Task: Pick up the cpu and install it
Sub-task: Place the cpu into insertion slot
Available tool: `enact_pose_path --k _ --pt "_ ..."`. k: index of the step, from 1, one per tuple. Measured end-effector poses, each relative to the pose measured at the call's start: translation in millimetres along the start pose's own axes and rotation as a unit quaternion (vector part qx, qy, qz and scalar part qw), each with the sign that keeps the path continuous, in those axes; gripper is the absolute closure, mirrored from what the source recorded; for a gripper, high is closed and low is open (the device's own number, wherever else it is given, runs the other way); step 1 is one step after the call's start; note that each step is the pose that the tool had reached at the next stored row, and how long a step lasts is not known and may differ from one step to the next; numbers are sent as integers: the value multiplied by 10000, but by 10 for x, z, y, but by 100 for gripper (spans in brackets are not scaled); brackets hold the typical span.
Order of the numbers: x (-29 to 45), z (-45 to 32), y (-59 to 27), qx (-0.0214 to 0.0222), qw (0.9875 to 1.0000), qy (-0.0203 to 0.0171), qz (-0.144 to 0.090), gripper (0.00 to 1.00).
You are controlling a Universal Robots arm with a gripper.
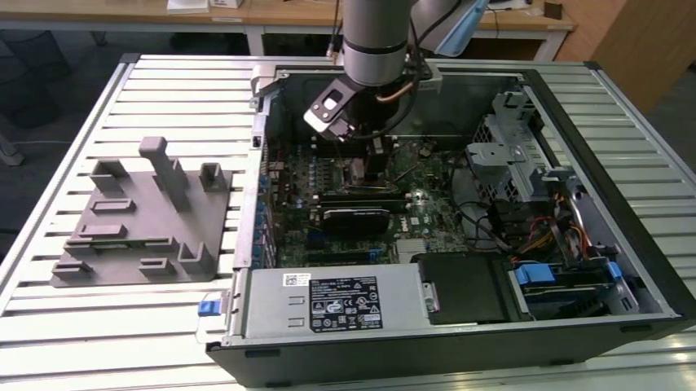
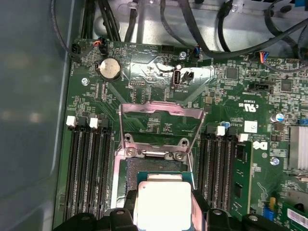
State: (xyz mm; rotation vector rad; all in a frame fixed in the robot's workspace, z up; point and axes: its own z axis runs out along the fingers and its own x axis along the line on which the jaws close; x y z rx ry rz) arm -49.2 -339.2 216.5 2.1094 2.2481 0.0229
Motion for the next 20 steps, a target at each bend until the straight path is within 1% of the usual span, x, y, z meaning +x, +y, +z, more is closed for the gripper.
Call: enact_pose_path --k 5,9,16,20 --pt "24 65 10 1 10000 -2 53 47" --pt "39 101 11 2 10000 -3 72 47" --pt "50 139 12 5 9999 -7 148 47" --pt "72 149 15 5 9999 -7 151 47"
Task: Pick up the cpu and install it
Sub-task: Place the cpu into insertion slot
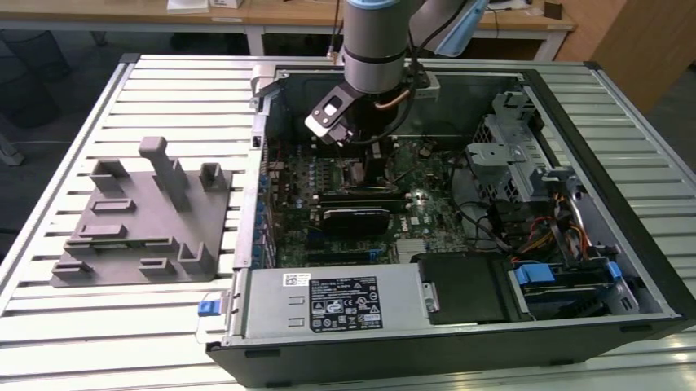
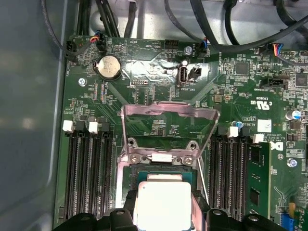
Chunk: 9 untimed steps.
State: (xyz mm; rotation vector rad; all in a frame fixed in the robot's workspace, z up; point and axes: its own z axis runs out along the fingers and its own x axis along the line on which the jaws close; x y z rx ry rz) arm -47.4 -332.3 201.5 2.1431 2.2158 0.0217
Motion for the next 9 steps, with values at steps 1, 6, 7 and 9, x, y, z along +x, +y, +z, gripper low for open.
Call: enact_pose_path --k 1,6,7,9 --pt "3 3 1 0 10000 0 1 47" --pt "7 22 3 0 10000 0 13 47" --pt "8 27 3 0 10000 -1 14 47" --pt "11 35 3 0 10000 -1 17 47"
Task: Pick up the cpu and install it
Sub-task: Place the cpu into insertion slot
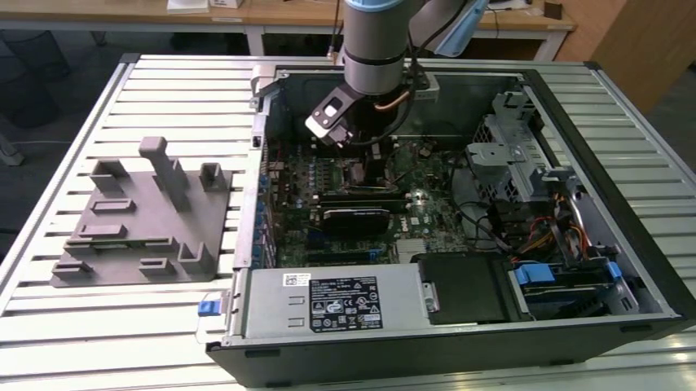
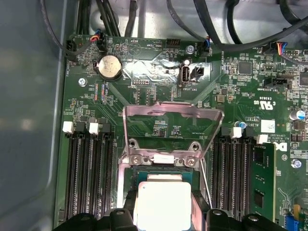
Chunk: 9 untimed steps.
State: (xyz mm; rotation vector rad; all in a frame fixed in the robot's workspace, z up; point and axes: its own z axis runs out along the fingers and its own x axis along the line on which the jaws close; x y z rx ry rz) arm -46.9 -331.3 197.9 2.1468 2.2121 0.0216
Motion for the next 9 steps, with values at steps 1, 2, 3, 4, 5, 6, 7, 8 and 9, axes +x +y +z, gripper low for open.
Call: enact_pose_path --k 1,2,3,4,5,6,7,8,9 --pt "1 4 0 1 10000 0 2 47" --pt "3 8 -1 0 10000 0 4 47" --pt "4 12 0 0 10000 0 5 47" --pt "4 15 0 1 10000 -1 8 47" --pt "4 20 0 1 10000 -1 13 47" --pt "5 24 0 1 10000 -1 17 47" --pt "5 29 0 1 10000 -1 22 47" --pt "5 33 0 1 10000 -2 27 47" --pt "4 33 0 2 10000 -3 30 47"
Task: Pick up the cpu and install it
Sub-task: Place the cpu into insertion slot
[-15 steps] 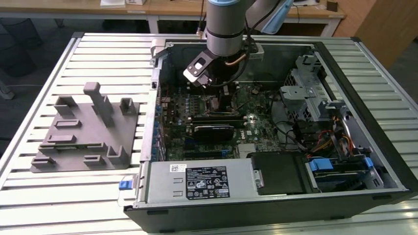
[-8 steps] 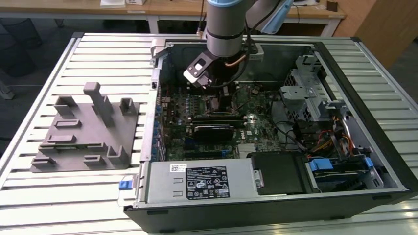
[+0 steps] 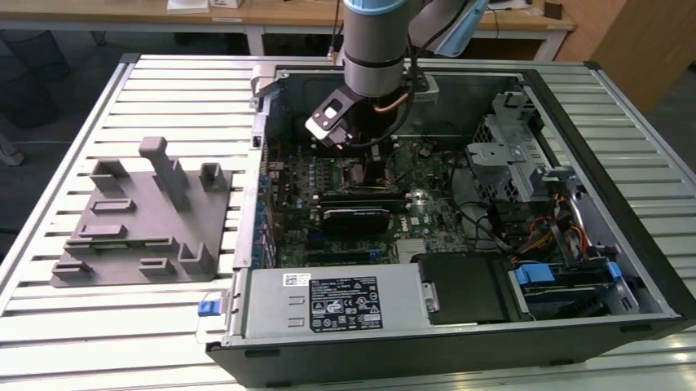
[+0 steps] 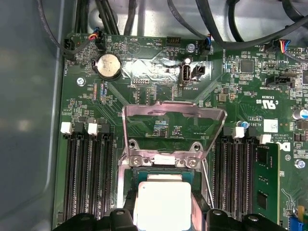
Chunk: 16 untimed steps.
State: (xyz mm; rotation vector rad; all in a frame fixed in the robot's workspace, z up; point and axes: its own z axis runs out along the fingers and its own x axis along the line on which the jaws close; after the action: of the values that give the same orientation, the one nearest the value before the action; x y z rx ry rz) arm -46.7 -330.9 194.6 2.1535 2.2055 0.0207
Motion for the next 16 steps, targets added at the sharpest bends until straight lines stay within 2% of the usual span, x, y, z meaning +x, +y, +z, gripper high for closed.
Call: enact_pose_path --k 7,9,10,16 --pt "1 1 1 -2 10000 2 2 47" --pt "1 1 1 -1 10000 2 3 46" --pt "1 2 1 -1 10000 2 3 40" --pt "0 -25 2 0 10000 0 4 40"
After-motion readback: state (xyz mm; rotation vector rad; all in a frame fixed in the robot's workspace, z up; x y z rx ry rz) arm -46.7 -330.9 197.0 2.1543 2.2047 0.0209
